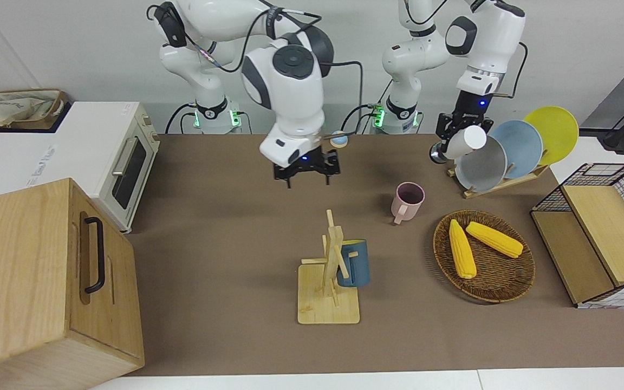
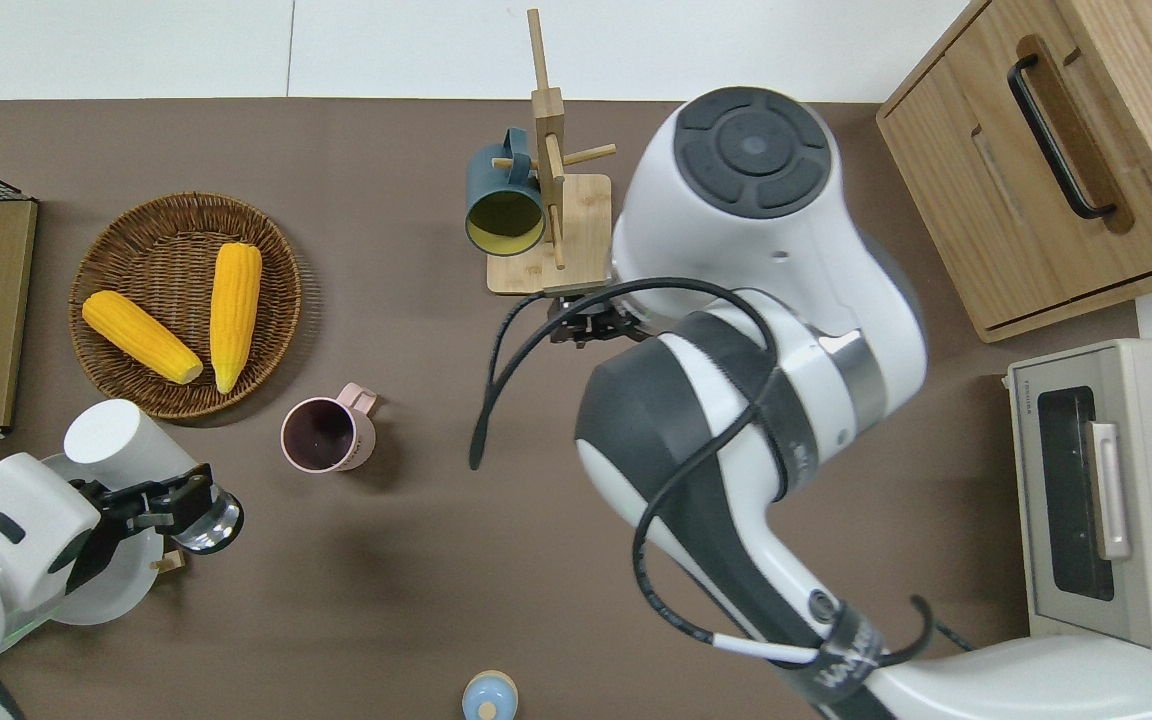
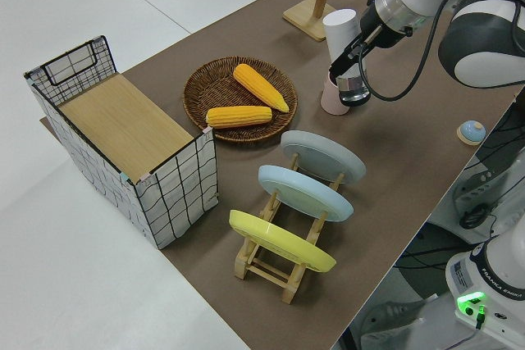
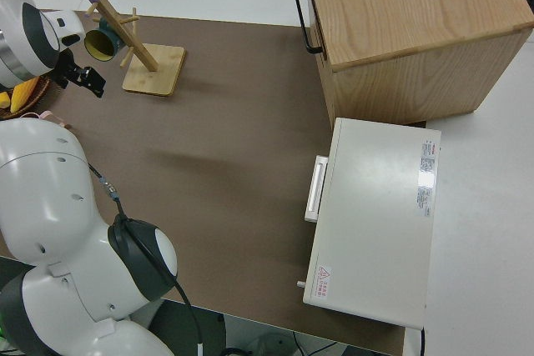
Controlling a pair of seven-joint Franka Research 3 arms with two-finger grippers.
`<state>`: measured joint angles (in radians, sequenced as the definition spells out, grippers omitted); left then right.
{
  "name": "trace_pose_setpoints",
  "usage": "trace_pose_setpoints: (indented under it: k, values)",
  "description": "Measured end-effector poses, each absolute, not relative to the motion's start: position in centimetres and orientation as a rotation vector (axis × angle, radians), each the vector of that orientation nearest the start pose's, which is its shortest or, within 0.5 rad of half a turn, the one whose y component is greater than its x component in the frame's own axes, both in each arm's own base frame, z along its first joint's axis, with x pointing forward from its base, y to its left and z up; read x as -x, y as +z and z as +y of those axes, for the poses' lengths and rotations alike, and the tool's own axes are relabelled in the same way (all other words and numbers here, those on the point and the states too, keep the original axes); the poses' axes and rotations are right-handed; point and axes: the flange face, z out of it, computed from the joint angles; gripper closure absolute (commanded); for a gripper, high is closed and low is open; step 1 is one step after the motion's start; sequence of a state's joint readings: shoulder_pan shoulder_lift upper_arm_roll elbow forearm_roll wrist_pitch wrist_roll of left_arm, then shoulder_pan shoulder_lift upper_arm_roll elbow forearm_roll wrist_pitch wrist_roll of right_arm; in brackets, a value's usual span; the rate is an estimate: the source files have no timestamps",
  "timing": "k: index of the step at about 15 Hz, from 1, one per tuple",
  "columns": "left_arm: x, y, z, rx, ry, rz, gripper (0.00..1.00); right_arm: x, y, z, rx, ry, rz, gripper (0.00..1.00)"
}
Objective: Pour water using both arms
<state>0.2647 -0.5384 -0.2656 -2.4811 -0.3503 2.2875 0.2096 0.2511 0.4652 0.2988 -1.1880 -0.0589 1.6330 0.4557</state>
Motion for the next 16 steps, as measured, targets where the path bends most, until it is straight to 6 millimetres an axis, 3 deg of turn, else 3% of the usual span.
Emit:
trace_pose_setpoints:
  k: [4, 8, 12, 16]
  values:
    - [-41.8, 49.6, -3.8, 3.209, -0.538, 0.037, 1.00, -61.4, 53.3, 23.8, 3.110, 0.090, -0.240, 0.013]
    - [-41.5, 48.8, -5.2, 3.205, -0.509, 0.045, 1.00, -61.8, 54.2, 15.8, 3.151, 0.099, -0.267, 0.011]
    - [-41.3, 48.1, -5.7, 3.208, -0.486, 0.060, 1.00, -61.7, 56.5, 10.8, 3.167, 0.061, -0.308, 0.013]
    - [-41.1, 47.3, -6.5, 3.211, -0.458, 0.086, 1.00, -60.2, 59.1, 7.3, 3.185, 0.079, -0.240, 0.013]
